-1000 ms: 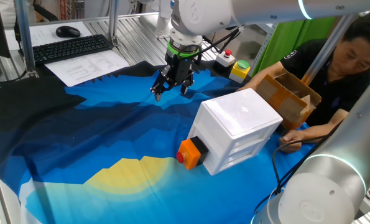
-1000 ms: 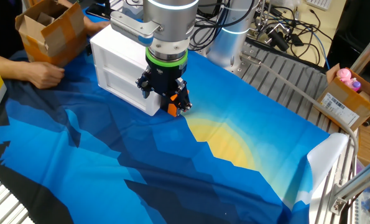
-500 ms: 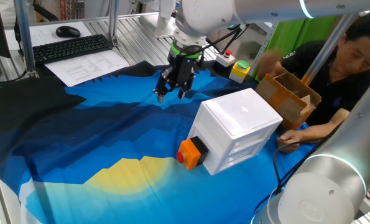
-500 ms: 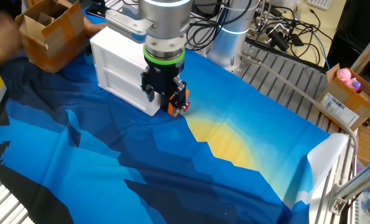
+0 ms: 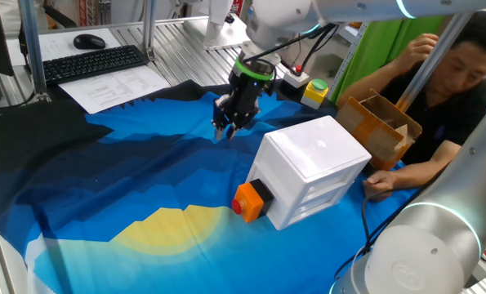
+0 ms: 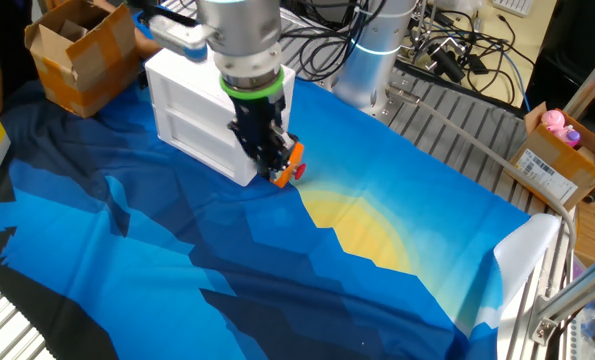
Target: Press the button horizontally
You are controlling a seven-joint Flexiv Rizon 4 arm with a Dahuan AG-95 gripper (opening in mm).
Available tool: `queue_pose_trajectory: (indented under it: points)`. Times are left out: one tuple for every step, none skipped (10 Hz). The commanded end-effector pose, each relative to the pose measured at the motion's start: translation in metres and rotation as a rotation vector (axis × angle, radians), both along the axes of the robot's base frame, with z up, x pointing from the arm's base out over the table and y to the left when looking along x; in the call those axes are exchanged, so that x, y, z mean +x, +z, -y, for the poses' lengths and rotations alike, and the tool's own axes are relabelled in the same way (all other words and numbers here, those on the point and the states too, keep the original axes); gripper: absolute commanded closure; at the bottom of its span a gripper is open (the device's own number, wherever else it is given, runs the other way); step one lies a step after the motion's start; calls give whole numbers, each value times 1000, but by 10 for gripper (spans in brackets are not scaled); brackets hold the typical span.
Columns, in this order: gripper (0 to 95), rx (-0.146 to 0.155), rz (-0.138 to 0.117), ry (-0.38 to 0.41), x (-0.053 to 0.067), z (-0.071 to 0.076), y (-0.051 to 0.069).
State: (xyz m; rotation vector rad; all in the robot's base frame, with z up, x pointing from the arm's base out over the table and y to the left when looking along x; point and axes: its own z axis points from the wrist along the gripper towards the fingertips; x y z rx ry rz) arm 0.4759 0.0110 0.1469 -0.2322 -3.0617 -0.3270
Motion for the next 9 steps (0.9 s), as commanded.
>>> queue_pose_trajectory:
  points:
    - [950,-50,-78,41,-21,-13,-6]
    - [950,-57,-92,28,-32,-24,-8]
    - [950,-90,-93,22,-42,-34,-11]
    - [950,-174,-106,37,-53,-46,-19]
    - [950,-220,-122,47,-58,-53,-25]
    - [950,-251,-137,63,-62,-59,-30]
    - [950,-294,-171,92,-64,-61,-35]
    - [950,-330,-196,119,-66,-62,-39]
    - [950,-354,-195,133,-71,-61,-47]
